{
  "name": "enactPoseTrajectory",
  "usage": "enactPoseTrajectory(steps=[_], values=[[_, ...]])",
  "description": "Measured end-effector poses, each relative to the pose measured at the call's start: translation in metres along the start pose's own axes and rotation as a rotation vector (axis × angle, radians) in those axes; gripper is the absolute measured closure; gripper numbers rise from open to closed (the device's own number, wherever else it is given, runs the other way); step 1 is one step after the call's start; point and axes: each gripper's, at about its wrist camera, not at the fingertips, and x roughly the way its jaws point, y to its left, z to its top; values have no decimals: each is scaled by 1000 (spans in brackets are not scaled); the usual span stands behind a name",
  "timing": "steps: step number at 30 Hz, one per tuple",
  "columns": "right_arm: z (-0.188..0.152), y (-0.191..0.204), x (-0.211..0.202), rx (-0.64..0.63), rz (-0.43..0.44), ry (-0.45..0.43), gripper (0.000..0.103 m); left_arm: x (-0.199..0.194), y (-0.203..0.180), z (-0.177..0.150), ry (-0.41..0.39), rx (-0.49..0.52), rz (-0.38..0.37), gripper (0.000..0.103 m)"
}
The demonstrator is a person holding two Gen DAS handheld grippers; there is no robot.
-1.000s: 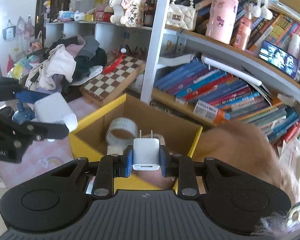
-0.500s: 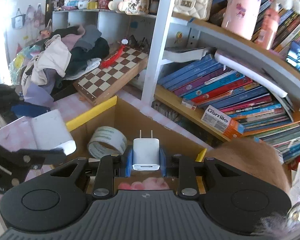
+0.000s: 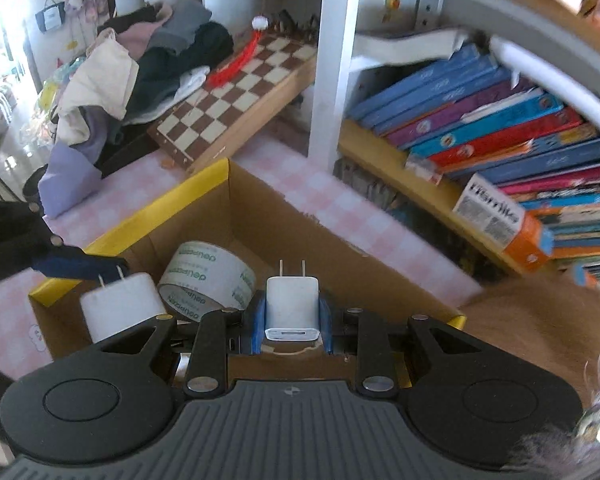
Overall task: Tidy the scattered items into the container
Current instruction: 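Carry the charger block and white plug with both tools over the yellow box, then open the left tool to drop the charger block while the right tool releases the plug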
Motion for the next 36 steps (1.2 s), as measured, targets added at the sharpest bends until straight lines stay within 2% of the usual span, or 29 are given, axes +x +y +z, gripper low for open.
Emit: enactPoseTrajectory(steps=[6, 12, 21, 32, 33, 36], values=[[7, -2, 33, 8, 35, 63, 78, 31, -2, 5, 92, 14, -28, 35], [7, -1, 56, -26, 52, 118, 78, 45, -4, 6, 147, 68, -38, 35], [7, 0, 87, -82, 76, 196, 78, 63, 3, 9, 209, 57, -62, 35], [8, -2, 96, -73, 67, 187, 78, 74, 13, 5, 243, 41, -43, 35], [8, -1, 95, -73, 64, 184, 77, 74, 13, 6, 241, 46, -41, 35], [9, 0, 89, -72, 60, 159, 64, 71, 12, 6, 227, 44, -42, 34]])
